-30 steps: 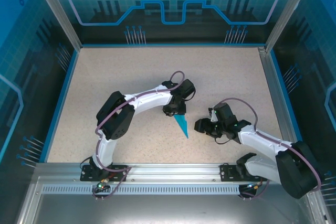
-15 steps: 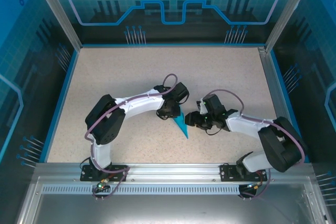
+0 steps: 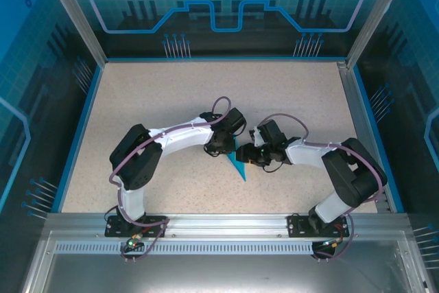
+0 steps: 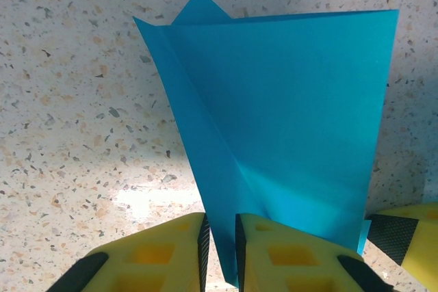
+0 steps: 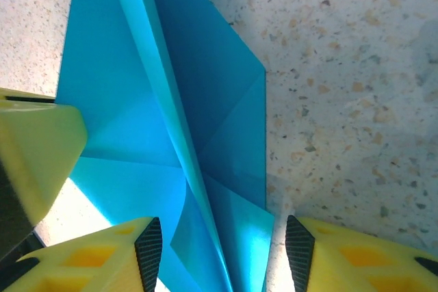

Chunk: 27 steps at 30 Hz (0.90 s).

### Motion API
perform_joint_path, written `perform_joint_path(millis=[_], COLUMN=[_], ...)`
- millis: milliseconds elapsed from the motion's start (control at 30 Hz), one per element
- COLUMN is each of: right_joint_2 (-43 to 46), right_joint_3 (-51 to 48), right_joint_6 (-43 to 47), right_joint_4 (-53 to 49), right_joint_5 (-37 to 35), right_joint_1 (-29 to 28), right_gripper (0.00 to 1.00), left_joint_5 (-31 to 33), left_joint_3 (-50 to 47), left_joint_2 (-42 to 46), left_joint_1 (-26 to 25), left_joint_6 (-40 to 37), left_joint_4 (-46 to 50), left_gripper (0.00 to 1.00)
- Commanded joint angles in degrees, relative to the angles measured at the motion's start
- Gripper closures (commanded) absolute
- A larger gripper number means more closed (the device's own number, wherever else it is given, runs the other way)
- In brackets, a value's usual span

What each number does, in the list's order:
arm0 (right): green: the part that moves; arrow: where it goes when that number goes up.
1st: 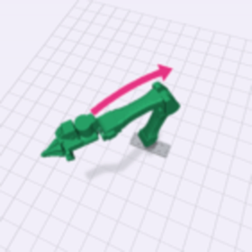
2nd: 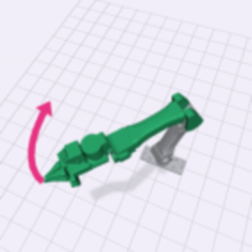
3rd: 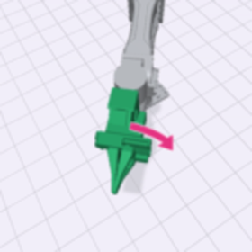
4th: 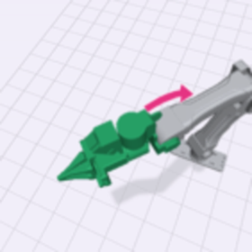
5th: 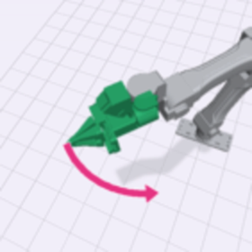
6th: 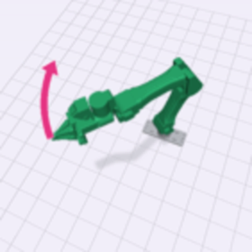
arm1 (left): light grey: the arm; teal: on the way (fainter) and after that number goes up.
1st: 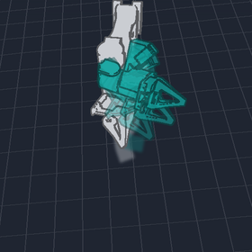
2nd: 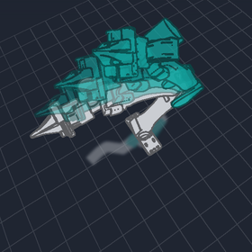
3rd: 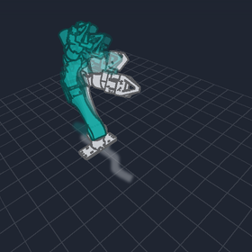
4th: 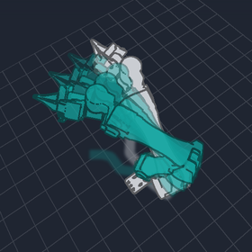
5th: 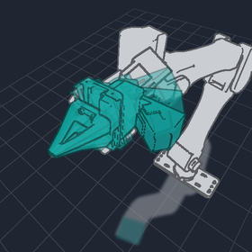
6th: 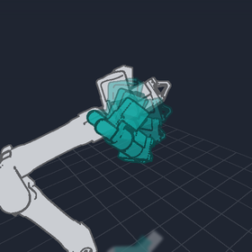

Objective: Fold a paper plane with a square sheet of paper (pick it up from the middle)
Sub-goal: Move a paper plane to the center of the table.

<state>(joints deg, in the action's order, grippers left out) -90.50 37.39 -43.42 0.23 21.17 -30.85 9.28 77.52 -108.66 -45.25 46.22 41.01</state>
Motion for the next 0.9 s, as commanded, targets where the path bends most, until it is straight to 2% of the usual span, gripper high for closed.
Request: perform_joint_path(millis=[0, 100, 400, 867], right_joint_2=[-1.0, -1.4, 1.1, -3.0], right_joint_3=[1.2, 1.3, 1.3, 3.9], right_joint_6=[1.2, 1.3, 3.4, 5.4], right_joint_4=[0.7, 1.9, 0.7, -2.1], right_joint_5=[0.8, 2.8, 3.1, -1.5], right_joint_1=[-0.9, -1.0, -1.6, -4.9], right_gripper=[0.46, 0.49, 0.57, 0.72], left_joint_5=[1.1, 0.7, 0.7, 1.0], left_joint_3=[-0.7, -0.6, -0.3, -0.4], left_joint_2=[1.5, 1.4, 1.0, 1.4], left_joint_1=[0.3, 0.3, 0.3, 0.3], left_joint_6=[-0.8, -0.9, -0.8, -0.5], left_joint_4=[0.4, 0.6, 1.2, 0.9], left_gripper=[0.79, 0.78, 0.78, 0.79])
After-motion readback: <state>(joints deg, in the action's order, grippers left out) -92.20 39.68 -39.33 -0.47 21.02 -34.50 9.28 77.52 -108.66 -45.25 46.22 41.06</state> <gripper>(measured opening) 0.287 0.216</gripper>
